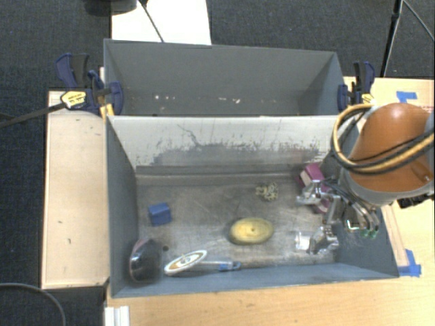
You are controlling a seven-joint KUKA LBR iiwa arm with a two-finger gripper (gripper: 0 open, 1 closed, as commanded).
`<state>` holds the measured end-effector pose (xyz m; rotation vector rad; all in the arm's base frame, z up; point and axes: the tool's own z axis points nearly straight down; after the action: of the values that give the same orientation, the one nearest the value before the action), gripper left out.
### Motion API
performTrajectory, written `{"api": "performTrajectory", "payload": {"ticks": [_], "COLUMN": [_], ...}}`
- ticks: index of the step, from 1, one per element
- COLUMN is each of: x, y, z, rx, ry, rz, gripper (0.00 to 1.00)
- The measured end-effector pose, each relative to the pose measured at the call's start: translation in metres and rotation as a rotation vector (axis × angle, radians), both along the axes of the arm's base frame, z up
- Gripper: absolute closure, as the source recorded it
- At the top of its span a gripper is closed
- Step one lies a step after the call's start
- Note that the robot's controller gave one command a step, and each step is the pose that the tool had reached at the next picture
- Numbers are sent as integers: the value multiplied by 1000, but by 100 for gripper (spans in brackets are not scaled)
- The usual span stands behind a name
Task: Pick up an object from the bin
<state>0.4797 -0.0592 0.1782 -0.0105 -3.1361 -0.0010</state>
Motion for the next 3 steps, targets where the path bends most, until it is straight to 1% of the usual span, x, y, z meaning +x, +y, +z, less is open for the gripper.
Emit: {"api": "performTrajectory", "payload": {"ticks": [1, 2, 3], "x": [12, 14, 14], "y": [68, 67, 67], "z": [-109, -104, -104], "rx": [-1, 0, 0], "ry": [-14, -21, -21], "rz": [56, 58, 59], "gripper": [0, 100, 0]}}
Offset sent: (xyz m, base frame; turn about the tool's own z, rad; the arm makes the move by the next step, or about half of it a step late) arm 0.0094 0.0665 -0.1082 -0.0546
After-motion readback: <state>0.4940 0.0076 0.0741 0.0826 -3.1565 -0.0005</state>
